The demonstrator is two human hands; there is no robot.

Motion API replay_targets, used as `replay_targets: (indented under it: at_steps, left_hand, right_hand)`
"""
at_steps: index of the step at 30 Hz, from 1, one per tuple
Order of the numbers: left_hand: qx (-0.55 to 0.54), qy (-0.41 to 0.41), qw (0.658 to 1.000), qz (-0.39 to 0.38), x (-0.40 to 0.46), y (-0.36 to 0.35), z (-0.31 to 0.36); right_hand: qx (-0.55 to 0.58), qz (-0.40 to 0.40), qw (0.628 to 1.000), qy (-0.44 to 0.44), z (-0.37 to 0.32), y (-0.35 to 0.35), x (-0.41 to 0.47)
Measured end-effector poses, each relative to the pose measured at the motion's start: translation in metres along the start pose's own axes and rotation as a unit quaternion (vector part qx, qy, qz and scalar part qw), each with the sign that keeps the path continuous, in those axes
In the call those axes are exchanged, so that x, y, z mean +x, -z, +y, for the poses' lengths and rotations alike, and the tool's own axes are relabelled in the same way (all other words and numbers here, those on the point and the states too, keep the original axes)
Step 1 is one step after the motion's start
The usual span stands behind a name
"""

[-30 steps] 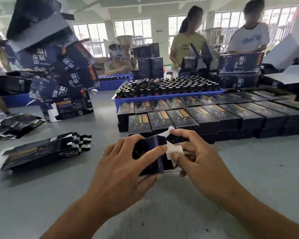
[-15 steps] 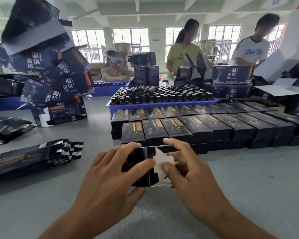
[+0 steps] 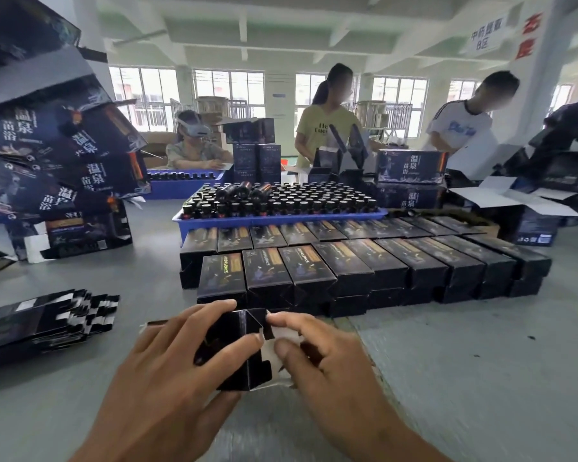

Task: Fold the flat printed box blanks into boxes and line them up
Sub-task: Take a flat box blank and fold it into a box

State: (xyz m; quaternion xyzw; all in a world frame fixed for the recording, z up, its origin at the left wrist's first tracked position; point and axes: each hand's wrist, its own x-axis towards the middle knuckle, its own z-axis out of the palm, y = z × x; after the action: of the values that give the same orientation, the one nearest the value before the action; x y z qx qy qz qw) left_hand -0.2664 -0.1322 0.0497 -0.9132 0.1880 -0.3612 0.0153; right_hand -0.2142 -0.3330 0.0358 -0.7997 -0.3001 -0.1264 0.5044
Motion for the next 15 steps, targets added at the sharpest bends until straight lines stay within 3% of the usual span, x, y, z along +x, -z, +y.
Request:
replay_targets:
  at_steps: [15]
  left_hand:
    - [0.021, 0.002, 0.999, -0.037, -0.0018, -0.0018, -0.0046]
  right_hand:
    - [0.007, -0.043, 0.999, 0.003, -0.0039, 0.0047, 0.0003]
